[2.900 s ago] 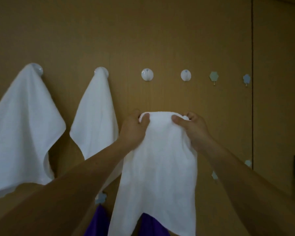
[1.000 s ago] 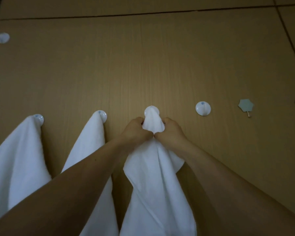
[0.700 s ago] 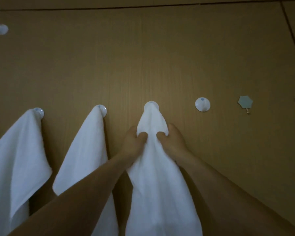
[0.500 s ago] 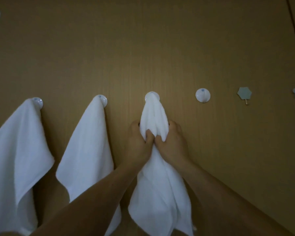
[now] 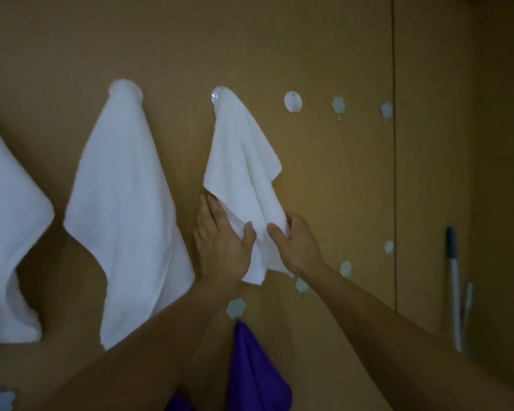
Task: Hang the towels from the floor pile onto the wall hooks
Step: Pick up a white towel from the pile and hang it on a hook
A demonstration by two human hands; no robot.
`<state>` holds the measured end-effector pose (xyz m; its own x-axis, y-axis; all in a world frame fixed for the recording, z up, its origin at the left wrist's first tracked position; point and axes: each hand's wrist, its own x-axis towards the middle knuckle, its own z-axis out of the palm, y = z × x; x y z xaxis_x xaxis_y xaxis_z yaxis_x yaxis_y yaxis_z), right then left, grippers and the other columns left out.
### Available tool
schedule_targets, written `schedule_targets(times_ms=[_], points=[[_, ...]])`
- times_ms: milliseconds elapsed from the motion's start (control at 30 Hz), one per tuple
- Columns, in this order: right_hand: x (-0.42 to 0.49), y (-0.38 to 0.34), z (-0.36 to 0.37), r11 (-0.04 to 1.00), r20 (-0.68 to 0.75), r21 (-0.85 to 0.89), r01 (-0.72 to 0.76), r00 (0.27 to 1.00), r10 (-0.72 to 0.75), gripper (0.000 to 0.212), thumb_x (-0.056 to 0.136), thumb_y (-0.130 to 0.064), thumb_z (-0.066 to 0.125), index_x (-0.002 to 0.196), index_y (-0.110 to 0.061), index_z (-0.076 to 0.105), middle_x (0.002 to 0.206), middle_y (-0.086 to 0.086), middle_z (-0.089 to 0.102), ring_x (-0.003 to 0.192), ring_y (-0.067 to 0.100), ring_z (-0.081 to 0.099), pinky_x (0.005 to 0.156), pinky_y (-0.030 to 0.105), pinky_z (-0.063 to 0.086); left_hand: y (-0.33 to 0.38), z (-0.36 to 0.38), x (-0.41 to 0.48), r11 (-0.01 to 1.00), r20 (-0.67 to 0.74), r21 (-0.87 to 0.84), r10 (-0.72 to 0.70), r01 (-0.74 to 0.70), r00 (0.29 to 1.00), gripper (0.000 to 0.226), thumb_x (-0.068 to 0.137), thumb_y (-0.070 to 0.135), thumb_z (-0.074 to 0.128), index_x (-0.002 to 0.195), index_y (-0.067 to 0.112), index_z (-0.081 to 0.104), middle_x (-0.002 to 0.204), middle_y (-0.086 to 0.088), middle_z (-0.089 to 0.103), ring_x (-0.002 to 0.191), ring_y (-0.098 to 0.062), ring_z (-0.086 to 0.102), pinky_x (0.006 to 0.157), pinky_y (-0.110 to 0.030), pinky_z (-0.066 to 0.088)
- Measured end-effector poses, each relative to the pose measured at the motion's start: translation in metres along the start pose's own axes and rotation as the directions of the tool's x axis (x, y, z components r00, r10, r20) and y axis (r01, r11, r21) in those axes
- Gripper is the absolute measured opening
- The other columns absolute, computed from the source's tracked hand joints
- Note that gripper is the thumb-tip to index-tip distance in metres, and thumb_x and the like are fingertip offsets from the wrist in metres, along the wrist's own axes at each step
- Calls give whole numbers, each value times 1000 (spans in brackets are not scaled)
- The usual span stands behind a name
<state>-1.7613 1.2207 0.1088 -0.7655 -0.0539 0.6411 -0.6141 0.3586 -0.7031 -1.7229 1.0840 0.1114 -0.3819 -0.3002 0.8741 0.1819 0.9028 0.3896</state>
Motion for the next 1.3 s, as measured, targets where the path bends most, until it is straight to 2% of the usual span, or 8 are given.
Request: schedule_targets(times_ms=[167,267,433,600,733,967,1200,1300], points=[[-90,40,-48,958,-14,-219,-186,982,187,70,95,-51,47,150,-13,26,148,9,36,128,24,46,107,40,39,14,8,-61,990,88,64,116,-122,989,78,90,39,52,151,7,16,158,-12,16,146,-29,15,116,-47,15],[-145,58,-85,899,-24,-337,-279,957,288,69,95,-51,45,150,-13,26,151,11,32,132,28,42,110,41,36,21,18,-103,978,292,115,133,-173,947,76,92,43,46,152,11,13,160,-9,10,147,-28,8,115,-49,11],[-261,90,-159,760,-85,-491,-425,892,444,68,96,-53,44,148,-12,28,150,12,33,133,29,40,109,36,33,59,35,-203,973,626,1,181,-233,759,73,91,43,42,152,15,12,161,-8,2,147,-29,0,115,-55,1],[-399,103,-249,603,-226,-537,-590,790,570,63,96,-49,46,143,-9,36,143,16,39,130,35,41,107,38,34,129,29,-326,954,811,-110,247,-278,531,70,92,42,43,151,17,15,161,-7,1,146,-29,0,115,-55,-2],[-529,100,-324,447,-342,-515,-732,653,676,58,94,-50,47,140,-15,42,141,15,41,127,34,44,104,40,35,186,0,-441,926,908,-205,301,-317,292,71,91,44,43,151,18,16,161,-7,2,146,-28,2,115,-56,2],[-716,109,-394,83,-448,-455,-886,308,839,53,95,-52,47,138,-22,47,143,14,40,127,35,43,106,46,39,246,-56,-618,808,899,-434,415,-398,-139,71,92,49,40,152,22,12,161,-5,2,145,-29,5,115,-52,11],[-828,136,-402,-151,-452,-280,-948,-8,892,51,91,-48,54,134,-20,51,128,10,52,116,30,54,98,40,46,267,-44,-739,736,804,-565,389,-374,-449,69,93,49,39,151,20,15,159,-7,11,142,-28,16,112,-46,20],[-879,165,-400,-232,-430,-219,-948,-120,895,46,92,-44,54,129,-16,55,119,11,57,109,30,59,88,34,48,277,-33,-800,697,744,-630,414,-343,-524,67,93,49,39,150,19,20,158,-7,18,140,-29,22,109,-44,27]])
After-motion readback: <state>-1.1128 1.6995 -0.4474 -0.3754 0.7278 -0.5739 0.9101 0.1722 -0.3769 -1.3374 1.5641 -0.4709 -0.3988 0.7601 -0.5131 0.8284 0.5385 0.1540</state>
